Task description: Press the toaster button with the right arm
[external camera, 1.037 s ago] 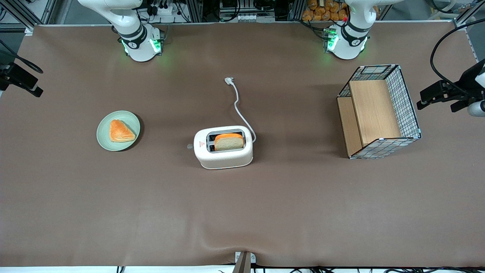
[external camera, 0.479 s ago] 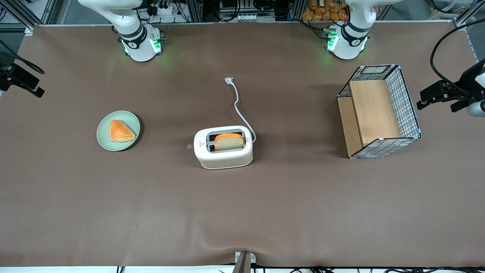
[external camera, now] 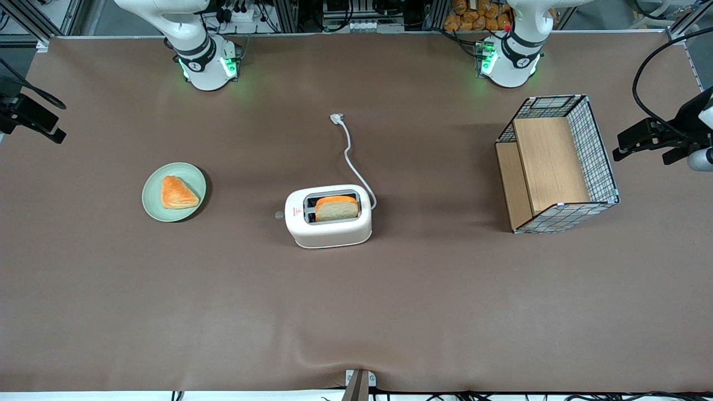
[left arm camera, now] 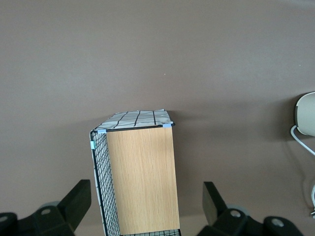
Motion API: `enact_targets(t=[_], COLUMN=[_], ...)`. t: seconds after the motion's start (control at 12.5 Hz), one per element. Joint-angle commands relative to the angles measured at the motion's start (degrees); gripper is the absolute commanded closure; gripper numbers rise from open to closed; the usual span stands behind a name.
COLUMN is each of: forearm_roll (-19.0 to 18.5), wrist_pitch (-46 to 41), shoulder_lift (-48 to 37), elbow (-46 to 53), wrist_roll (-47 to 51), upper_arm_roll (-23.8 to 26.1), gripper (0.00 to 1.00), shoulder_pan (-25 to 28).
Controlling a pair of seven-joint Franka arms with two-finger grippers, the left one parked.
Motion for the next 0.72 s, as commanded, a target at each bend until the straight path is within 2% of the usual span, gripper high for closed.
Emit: enact_targets(t=[0.0, 0.64], forearm_roll=[-0.5, -0.5], wrist_pitch=[0.0, -0.4], shoulder_lift=[-0.6, -0.5], elbow=[-0.7, -0.7], wrist_roll=[-0.7, -1.9], upper_arm_roll=[0.3, 0.3], gripper=[0.0, 0.0], shoulder_pan=[-0.5, -0.6])
